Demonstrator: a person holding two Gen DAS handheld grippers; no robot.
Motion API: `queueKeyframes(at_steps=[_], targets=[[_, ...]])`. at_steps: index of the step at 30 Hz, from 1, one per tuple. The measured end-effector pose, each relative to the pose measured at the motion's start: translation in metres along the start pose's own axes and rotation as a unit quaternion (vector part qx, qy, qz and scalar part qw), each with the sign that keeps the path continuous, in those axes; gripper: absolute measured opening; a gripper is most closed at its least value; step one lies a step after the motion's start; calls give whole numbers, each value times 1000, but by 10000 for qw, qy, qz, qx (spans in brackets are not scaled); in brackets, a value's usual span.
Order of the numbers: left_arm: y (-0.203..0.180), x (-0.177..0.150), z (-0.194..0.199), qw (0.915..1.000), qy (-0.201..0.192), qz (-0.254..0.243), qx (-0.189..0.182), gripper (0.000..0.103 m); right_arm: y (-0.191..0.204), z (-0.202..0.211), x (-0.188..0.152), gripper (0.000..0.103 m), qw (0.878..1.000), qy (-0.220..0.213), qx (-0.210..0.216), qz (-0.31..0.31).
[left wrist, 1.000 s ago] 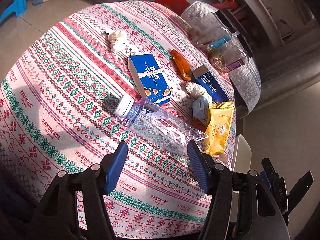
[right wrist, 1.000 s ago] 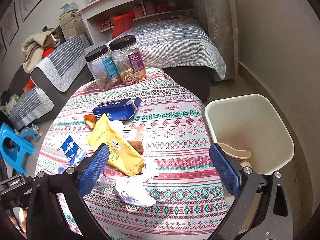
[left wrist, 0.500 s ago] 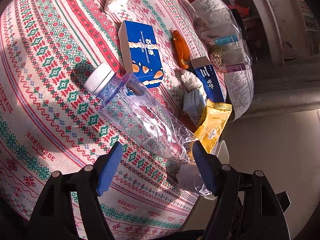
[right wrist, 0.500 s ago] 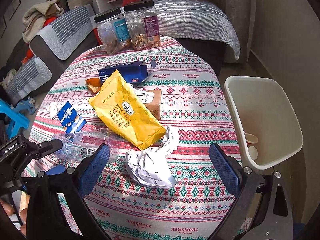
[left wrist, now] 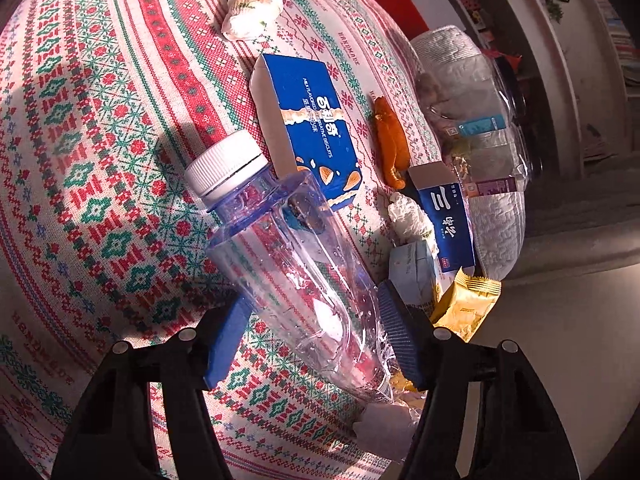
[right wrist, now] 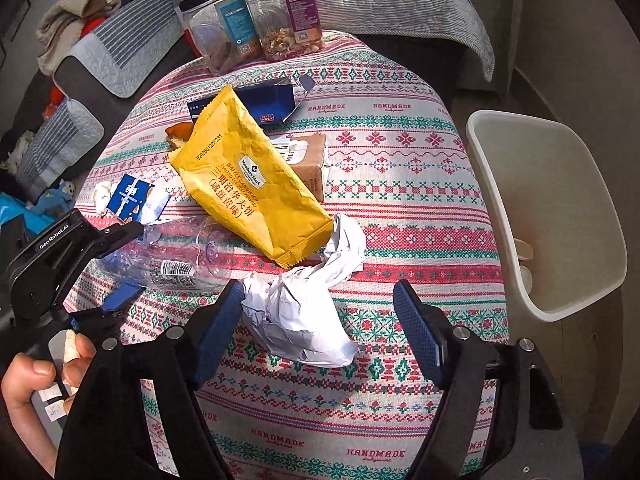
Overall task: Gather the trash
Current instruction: 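Grasp plastic water bottle with left gripper while right gripper grasps crumpled paper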
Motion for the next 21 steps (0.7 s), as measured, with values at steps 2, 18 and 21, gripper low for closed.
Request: queueKeyframes(at_steps=[2, 18, 21], targets=[[1, 3, 1, 10000, -23, -7, -52, 59, 1, -2, -1, 58, 9996, 70, 250, -70], [2, 2, 29, 9993, -286, -243, -38, 47, 2, 14, -1, 34, 9975, -37, 696, -141], [1, 2, 39, 9988, -370, -310, -42, 47, -2, 20, 2, 34, 9966, -114, 788, -209]])
Point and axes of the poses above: each gripper's, at about its wrist camera, not at the fingertips, and z roughly against the way its jaws point, y to its left, x to its top, the point moved 6 cm from there along -z, roughly the way its jaws point, and after that the axes turned 1 degree about -x, right-handed, at the moved point
